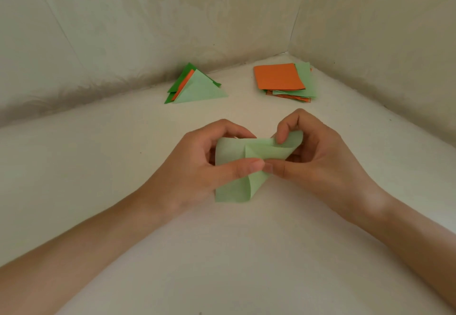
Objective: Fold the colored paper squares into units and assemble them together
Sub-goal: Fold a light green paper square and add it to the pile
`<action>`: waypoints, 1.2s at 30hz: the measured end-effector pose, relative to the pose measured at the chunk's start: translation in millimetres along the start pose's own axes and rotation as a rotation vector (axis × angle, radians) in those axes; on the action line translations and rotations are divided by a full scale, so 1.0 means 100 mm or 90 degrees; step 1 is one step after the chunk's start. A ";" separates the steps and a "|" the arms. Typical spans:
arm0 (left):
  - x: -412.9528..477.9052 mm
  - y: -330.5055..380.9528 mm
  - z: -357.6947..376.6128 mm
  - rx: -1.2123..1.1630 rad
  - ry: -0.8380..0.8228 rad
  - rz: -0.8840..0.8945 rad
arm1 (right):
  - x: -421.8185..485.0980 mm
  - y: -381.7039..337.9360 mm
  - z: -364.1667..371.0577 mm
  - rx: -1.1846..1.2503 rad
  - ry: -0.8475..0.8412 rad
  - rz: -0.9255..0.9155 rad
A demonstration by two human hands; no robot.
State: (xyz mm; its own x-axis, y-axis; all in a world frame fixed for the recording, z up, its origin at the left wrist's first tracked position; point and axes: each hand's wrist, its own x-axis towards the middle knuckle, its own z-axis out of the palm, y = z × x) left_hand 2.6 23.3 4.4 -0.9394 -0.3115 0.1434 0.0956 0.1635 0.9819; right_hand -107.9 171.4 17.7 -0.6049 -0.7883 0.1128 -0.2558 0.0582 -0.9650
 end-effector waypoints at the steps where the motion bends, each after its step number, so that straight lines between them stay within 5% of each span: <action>1: 0.00 0.00 0.00 0.010 0.018 0.005 | 0.00 -0.01 0.01 0.011 -0.005 -0.001; 10: -0.01 0.05 0.02 -0.027 0.071 0.048 | 0.00 -0.06 -0.03 0.224 0.010 0.098; 36: -0.03 0.03 0.01 0.021 0.061 0.125 | -0.03 -0.07 0.02 0.114 0.082 0.030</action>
State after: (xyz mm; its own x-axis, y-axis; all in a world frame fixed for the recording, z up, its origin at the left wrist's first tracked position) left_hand 4.8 25.9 6.7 -0.8679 -0.3586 0.3437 0.2609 0.2596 0.9298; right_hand -103.3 172.0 24.2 -0.7070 -0.7022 0.0841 -0.0938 -0.0247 -0.9953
